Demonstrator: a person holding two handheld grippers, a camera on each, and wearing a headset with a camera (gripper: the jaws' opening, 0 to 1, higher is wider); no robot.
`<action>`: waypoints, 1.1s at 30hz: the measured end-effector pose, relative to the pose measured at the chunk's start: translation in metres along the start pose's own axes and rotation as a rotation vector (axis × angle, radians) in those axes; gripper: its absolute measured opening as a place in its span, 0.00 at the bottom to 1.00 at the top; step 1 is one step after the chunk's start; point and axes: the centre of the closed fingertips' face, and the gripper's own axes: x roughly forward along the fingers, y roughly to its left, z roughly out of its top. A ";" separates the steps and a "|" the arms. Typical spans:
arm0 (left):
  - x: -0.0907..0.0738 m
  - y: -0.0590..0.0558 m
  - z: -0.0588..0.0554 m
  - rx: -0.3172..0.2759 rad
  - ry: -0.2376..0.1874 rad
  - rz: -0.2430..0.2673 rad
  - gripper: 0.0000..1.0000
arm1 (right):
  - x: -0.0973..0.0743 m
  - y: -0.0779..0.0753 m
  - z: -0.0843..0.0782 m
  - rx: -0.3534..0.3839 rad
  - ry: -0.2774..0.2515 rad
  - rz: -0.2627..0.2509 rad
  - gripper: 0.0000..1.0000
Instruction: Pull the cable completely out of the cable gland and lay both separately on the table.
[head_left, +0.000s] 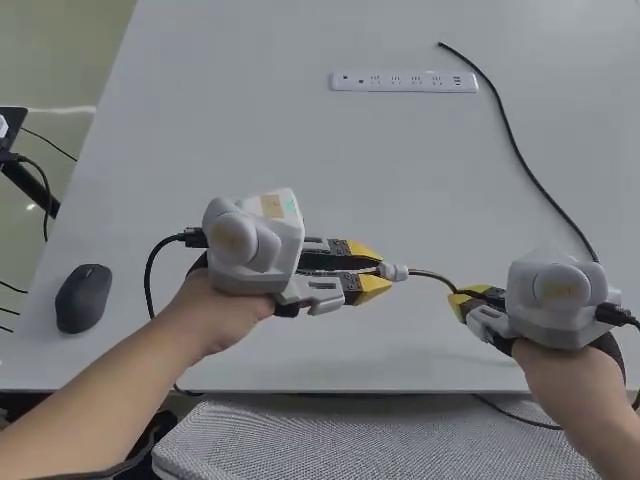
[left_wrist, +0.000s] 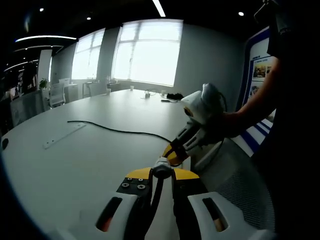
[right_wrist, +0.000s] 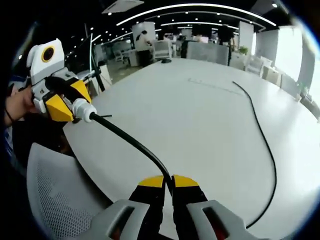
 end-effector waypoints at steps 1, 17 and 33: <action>0.000 0.001 0.000 -0.001 -0.002 0.002 0.15 | 0.000 0.000 0.000 -0.001 0.000 -0.001 0.00; -0.006 0.006 -0.001 -0.008 -0.007 0.013 0.15 | -0.005 0.003 0.004 -0.018 -0.019 -0.005 0.01; -0.010 0.006 -0.008 -0.003 0.020 -0.003 0.15 | -0.032 0.037 0.044 -0.322 -0.135 0.013 0.25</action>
